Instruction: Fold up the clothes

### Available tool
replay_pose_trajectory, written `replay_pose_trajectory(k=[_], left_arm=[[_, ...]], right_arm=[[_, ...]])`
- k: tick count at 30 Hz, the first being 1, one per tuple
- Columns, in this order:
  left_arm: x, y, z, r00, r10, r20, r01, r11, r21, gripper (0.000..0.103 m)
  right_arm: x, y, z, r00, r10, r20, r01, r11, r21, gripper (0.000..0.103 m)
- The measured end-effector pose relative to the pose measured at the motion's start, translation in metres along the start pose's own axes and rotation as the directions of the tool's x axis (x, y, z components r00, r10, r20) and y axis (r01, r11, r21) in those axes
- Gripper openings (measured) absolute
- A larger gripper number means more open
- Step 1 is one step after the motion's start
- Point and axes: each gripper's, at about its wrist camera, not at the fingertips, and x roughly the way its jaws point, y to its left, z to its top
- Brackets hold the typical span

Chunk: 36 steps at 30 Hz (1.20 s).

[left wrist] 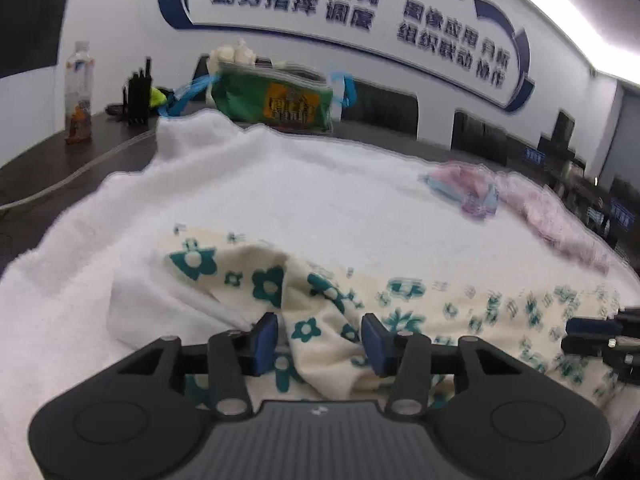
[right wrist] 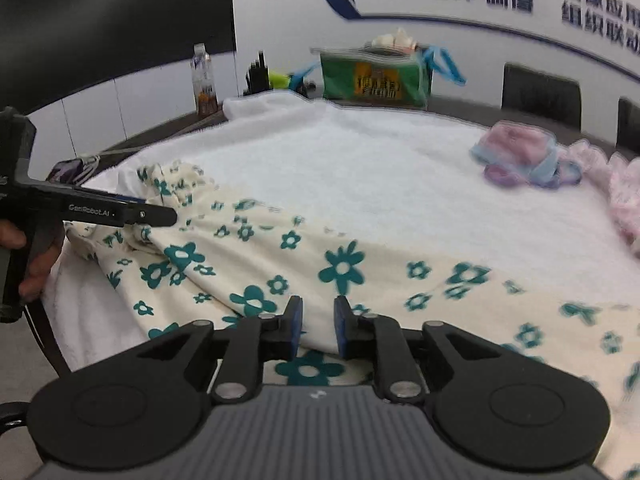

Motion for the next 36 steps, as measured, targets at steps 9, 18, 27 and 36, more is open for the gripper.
replay_pose_trajectory(k=[9, 18, 27, 36], left_arm=[[-0.021, -0.025, -0.001, 0.976, -0.202, -0.081, 0.216, 0.851, 0.479, 0.074], [0.012, -0.030, -0.001, 0.976, -0.091, -0.199, 0.185, 0.826, 0.532, 0.023], [-0.004, -0.037, 0.002, 0.999, -0.040, -0.032, 0.051, 0.828, 0.559, 0.013], [-0.020, -0.012, 0.020, 0.992, -0.122, -0.045, 0.130, 0.924, 0.360, 0.054]], right_arm=[[-0.047, -0.031, -0.004, 0.989, -0.145, 0.019, 0.144, 0.989, 0.005, 0.039], [-0.059, -0.046, -0.021, 0.981, -0.192, -0.030, 0.189, 0.978, -0.082, 0.052], [-0.049, -0.054, -0.036, 0.964, -0.259, -0.058, 0.254, 0.963, -0.086, 0.016], [-0.068, -0.065, -0.029, 0.975, -0.218, -0.051, 0.220, 0.975, 0.033, 0.037]])
